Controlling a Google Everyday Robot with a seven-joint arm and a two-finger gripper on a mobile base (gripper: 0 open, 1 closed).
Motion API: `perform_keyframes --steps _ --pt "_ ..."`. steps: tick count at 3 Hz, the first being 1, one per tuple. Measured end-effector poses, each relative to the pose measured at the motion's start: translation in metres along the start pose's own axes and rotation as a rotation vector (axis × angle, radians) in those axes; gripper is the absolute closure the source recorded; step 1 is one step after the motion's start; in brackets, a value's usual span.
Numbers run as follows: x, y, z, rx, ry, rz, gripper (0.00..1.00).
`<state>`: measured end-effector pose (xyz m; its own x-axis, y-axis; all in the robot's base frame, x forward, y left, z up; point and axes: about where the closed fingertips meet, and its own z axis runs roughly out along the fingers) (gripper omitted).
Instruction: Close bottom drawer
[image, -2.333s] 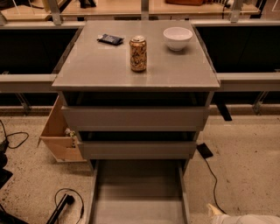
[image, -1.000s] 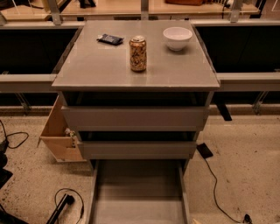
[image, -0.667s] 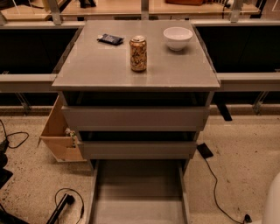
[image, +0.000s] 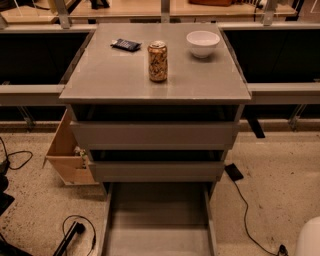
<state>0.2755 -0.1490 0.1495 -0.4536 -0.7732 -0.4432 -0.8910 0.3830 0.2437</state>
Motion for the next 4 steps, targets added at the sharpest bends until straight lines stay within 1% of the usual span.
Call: perform_keyframes --steps 1,2,3,4 --pt "-0.004 -0.007 0.024 -0.019 -0.044 -0.005 0.96" --pt "-0.020 -0.018 0.035 -0.031 -0.081 -0.037 1.00" --pt "-0.020 -0.018 0.039 -0.028 -0.094 -0.035 1.00" --pt "-0.034 -0.032 0.057 0.001 -0.183 -0.046 1.00"
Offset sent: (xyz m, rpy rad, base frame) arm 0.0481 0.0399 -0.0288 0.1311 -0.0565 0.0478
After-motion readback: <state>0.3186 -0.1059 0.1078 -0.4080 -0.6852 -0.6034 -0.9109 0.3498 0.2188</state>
